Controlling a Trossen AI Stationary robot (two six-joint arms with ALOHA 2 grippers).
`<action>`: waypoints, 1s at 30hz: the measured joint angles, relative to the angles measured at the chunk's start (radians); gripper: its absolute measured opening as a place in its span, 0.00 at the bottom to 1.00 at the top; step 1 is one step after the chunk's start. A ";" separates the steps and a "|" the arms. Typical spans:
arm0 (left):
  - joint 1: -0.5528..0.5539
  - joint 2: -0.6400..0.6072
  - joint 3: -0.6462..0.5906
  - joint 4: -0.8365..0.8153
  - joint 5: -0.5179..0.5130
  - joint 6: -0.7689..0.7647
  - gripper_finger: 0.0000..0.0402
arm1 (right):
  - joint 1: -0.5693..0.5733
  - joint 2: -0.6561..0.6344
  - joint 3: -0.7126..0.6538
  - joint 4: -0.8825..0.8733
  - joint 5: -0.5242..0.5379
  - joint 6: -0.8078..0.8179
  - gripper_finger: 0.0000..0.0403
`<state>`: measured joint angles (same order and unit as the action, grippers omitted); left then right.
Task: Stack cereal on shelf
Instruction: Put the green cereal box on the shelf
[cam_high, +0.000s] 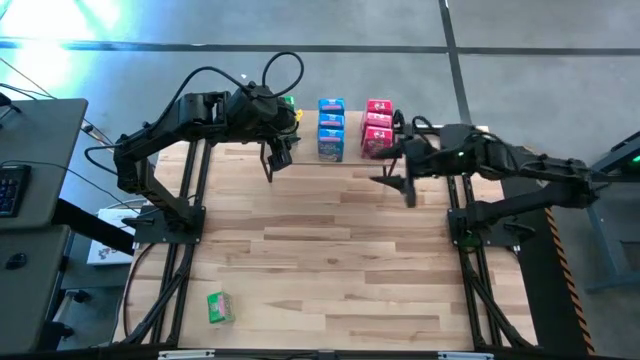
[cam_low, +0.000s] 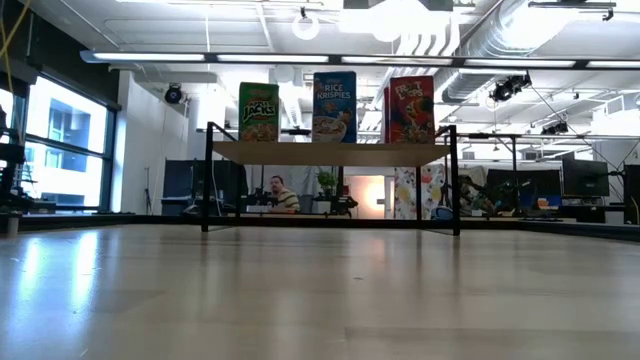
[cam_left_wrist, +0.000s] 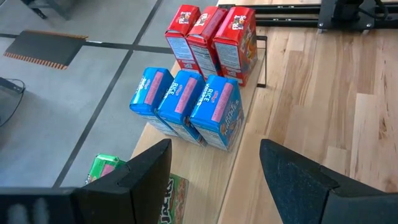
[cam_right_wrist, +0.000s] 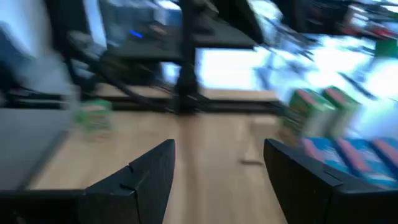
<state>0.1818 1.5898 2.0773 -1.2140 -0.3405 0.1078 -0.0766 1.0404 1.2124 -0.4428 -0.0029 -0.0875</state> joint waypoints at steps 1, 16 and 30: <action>0.000 0.000 0.000 0.000 0.000 0.000 0.59 | -0.020 -0.027 -0.030 0.030 -0.071 0.000 0.59; 0.000 0.000 0.000 0.000 0.000 0.000 0.59 | -0.060 -0.580 -0.494 0.162 -0.215 0.090 0.59; 0.000 0.000 0.000 0.000 0.000 0.000 0.59 | -0.060 -0.918 -0.689 0.028 -0.130 0.102 0.59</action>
<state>0.1818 1.5898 2.0773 -1.2140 -0.3403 0.1078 -0.1368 0.1226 0.5236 -0.4149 -0.1330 0.0147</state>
